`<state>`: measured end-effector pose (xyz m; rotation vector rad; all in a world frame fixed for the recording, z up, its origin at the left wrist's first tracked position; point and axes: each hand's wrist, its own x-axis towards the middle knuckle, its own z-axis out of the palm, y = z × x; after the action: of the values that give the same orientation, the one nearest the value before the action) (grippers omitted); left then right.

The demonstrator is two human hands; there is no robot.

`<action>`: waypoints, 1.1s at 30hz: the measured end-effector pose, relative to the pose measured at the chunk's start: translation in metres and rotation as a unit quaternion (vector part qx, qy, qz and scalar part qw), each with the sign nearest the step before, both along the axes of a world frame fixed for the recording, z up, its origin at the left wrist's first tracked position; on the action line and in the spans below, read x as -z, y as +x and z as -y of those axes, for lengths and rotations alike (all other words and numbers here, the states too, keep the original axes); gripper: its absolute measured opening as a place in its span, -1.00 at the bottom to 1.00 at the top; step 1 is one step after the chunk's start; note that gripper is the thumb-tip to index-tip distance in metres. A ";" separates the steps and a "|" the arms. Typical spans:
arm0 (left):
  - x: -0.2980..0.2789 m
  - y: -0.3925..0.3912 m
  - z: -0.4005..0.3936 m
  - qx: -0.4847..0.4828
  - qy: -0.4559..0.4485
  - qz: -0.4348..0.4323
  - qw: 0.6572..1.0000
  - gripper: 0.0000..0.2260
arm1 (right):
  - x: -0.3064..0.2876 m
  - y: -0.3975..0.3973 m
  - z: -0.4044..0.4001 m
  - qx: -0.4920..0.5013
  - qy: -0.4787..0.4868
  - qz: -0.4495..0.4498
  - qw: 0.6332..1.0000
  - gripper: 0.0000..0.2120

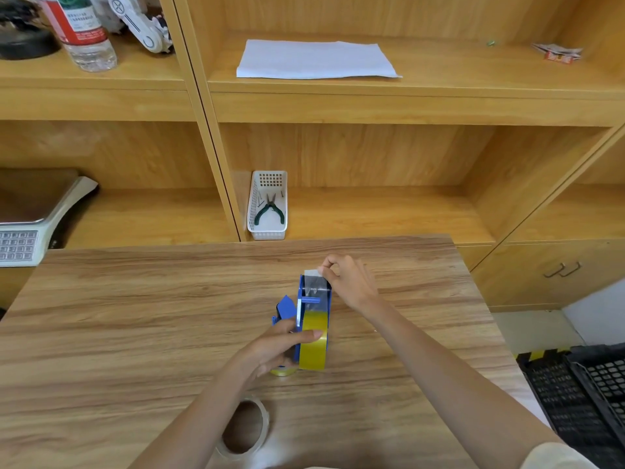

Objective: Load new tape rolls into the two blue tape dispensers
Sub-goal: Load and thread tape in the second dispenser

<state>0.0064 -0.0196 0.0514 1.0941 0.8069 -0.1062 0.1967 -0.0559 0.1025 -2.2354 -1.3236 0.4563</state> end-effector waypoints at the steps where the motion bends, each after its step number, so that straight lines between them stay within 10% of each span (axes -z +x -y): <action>1: 0.001 -0.001 0.001 0.012 0.003 0.002 1.000 -0.48 | -0.001 0.000 0.000 0.007 0.004 0.001 1.000 -0.84; 33: 0.000 0.001 0.009 0.008 -0.036 0.057 0.998 -0.42 | 0.003 0.014 0.003 0.047 0.008 -0.011 0.999 -0.79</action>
<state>0.0071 -0.0285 0.0514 1.0285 0.6873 -0.0846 0.2108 -0.0584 0.0999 -2.2621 -1.2009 0.4343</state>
